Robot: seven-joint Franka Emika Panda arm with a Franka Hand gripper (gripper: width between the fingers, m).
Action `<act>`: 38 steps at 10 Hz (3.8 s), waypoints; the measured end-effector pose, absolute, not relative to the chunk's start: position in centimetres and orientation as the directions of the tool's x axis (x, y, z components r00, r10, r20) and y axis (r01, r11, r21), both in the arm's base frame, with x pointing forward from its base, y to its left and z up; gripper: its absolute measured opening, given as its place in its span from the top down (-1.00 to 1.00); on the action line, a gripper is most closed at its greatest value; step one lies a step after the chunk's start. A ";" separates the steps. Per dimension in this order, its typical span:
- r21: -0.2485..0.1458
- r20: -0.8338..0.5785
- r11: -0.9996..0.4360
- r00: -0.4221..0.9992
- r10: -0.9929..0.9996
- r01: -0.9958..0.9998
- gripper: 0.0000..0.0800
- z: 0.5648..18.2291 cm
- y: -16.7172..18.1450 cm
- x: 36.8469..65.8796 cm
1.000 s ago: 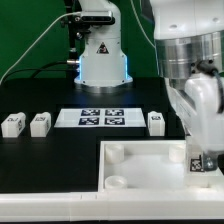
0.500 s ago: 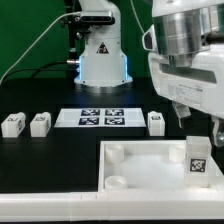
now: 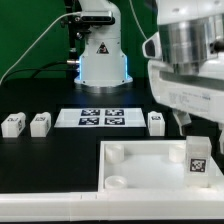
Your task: Assemble one leg
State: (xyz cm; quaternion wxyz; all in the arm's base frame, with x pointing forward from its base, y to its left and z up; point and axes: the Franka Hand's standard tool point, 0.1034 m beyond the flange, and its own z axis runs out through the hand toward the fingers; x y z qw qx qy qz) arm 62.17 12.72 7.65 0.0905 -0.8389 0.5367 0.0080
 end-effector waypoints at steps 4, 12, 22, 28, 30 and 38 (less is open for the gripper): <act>-0.158 -0.057 -0.660 0.674 -0.737 -0.735 -0.62 5.6 11.6 63.4; -0.104 0.055 -0.964 0.967 -0.250 -0.243 -0.40 5.6 11.7 63.1; -0.044 -0.012 -0.745 0.746 -0.666 -0.666 0.26 5.4 9.6 62.7; -0.062 -0.004 -0.847 0.848 -0.529 -0.529 -0.55 7.6 10.2 63.0; -0.070 0.005 -0.934 0.936 -0.352 -0.351 -0.61 9.9 10.6 63.1; -0.082 0.018 -0.933 0.936 -0.352 -0.350 -0.62 11.3 10.8 63.2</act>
Offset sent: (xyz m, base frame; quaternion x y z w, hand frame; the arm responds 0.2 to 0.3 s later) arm -0.0020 0.0064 -0.0094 0.0076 -0.0151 -0.2141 0.9767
